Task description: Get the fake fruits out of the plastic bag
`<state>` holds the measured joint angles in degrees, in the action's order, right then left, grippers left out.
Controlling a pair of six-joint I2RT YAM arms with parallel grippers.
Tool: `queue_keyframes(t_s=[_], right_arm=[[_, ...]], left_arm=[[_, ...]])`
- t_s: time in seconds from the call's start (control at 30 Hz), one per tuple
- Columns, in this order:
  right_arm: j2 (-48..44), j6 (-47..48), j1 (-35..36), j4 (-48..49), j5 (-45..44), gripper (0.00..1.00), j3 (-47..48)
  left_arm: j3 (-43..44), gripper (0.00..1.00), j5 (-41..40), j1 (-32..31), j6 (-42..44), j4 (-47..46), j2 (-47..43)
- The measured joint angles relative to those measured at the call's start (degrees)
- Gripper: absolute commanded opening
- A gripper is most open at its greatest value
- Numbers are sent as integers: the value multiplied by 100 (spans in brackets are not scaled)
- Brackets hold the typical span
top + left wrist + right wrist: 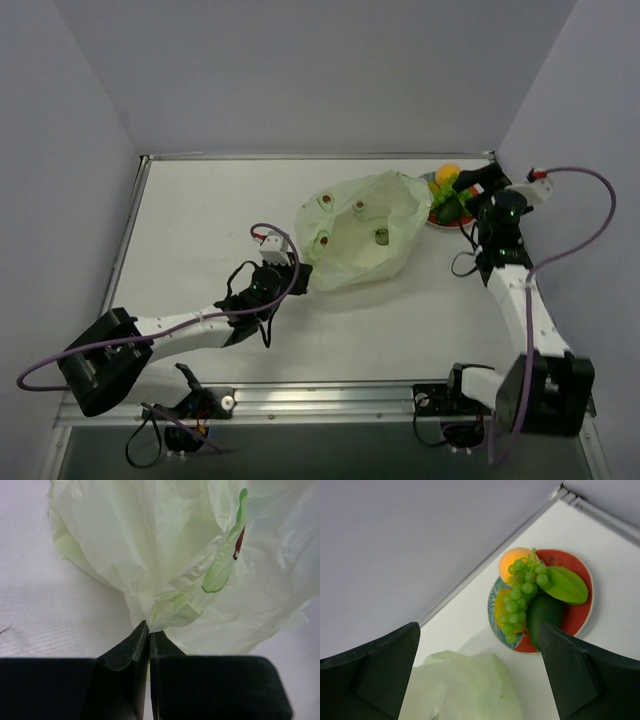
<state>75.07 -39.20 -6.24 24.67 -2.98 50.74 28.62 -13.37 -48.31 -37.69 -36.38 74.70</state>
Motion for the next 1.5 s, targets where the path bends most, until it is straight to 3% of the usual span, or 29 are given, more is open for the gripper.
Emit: queue_keyframes(t_s=[0.13,0.27,0.53,0.63,0.67,0.73,0.77,0.83,1.23,1.5], right_arm=[[-2181,-55,247,-319,-457,100,-1056],[-3779,-61,258,-953,-612,100,-1478],[-5045,26,256,-2444,-485,100,-1663],[-5534,44,256,-2909,-446,100,-1661],[-5681,48,256,-3014,-444,100,-1657],[-5877,68,256,-3209,-444,100,-1633],[-5934,79,256,-3311,-444,100,-1609],[-5998,105,256,-3482,-444,100,-1547],[-6592,195,256,-4041,-345,98,-1460],[-6653,203,256,-4168,-208,97,-1493]], left_arm=[[37,2,-72,-181,-2,-7,13],[216,2,-380,-752,11,85,15],[586,7,-767,-1735,20,280,24],[586,25,-817,-1895,0,446,28],[597,42,-833,-1965,-9,509,28],[660,56,-833,-2079,24,686,22],[730,79,-831,-2170,44,833,-2],[881,97,-833,-2282,129,1143,-105],[2920,94,-660,-2406,1014,4037,-1869],[2785,94,-914,-2406,1340,5593,-3110]])
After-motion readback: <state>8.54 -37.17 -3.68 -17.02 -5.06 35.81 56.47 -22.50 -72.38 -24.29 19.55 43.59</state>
